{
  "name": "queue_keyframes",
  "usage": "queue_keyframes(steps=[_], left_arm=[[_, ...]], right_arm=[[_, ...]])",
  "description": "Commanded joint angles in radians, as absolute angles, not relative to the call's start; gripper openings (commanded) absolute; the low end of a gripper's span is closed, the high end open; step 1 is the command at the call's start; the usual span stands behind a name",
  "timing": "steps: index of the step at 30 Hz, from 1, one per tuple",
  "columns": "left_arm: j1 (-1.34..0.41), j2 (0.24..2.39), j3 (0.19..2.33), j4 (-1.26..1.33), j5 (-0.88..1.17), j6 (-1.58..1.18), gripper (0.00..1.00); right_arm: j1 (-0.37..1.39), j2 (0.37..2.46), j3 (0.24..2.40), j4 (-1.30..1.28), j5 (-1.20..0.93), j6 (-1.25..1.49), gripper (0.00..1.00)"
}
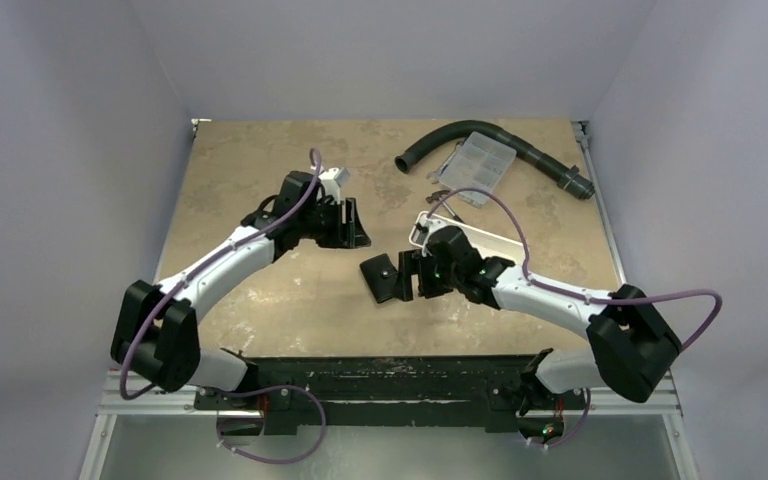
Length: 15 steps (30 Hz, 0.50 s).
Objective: Put the credit cards into the card holder
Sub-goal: Move the card holder to the corner of the board.
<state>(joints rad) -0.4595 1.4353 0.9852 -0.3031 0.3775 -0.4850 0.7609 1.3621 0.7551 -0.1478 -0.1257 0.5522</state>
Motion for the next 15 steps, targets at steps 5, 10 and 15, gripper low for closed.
queue_keyframes(steps=[5, 10, 15], left_arm=[[-0.458, 1.173, 0.916, -0.363, 0.300, -0.467, 0.55], [-0.459, 1.027, 0.861, -0.399, 0.290, -0.522, 0.55], [-0.459, 0.988, 0.872, -0.477, 0.258, -0.522, 0.55]], right_arm=[[0.748, 1.396, 0.687, 0.108, -0.132, 0.583, 0.87], [0.747, 1.483, 0.742, 0.125, -0.092, 0.513, 0.87], [0.750, 1.531, 0.787, 0.124, -0.034, 0.449, 0.87]])
